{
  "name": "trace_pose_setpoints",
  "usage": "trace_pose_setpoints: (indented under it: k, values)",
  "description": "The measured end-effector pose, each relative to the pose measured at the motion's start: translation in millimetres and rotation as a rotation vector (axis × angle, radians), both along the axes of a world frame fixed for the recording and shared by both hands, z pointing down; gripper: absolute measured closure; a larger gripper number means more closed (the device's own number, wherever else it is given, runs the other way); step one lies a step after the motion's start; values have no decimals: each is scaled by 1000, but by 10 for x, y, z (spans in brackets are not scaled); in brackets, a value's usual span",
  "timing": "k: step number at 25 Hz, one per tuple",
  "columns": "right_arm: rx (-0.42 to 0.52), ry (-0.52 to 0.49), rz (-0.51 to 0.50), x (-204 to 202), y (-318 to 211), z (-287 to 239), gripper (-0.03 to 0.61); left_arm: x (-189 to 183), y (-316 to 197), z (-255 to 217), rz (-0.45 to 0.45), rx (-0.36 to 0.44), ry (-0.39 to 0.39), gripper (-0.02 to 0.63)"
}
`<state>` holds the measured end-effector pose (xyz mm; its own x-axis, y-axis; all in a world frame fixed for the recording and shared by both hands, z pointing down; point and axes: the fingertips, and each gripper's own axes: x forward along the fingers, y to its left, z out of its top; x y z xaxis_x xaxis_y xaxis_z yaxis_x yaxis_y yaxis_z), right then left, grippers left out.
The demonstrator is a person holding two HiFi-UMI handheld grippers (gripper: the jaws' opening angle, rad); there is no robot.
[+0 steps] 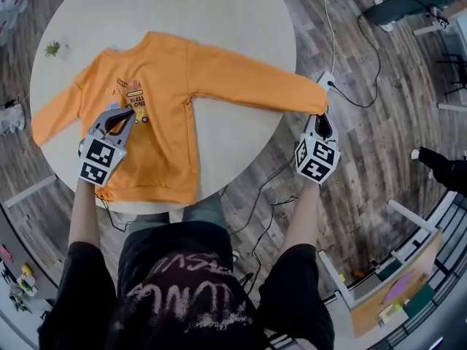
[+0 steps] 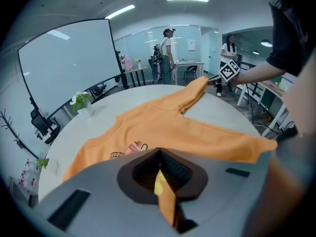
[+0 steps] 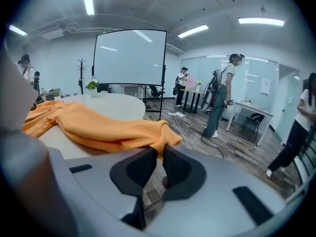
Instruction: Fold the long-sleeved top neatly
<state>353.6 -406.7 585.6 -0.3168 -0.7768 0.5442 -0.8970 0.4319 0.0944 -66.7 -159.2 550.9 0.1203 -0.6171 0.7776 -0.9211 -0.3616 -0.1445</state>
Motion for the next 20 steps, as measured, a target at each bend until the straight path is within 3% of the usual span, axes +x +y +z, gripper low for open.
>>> trace_pose_setpoints:
  k: [4,10,20]
  values:
    - [54,27,-1,-141,20,-476,534,-100,161,-68,-4,33,29,603]
    - [123,15,-34,-713,177,-1078,534,-474,534,-144,-19,65,56,603]
    - [192,39,-179,-2143,625,-1658,534,-1124,1072,-199,-60,108,108,603]
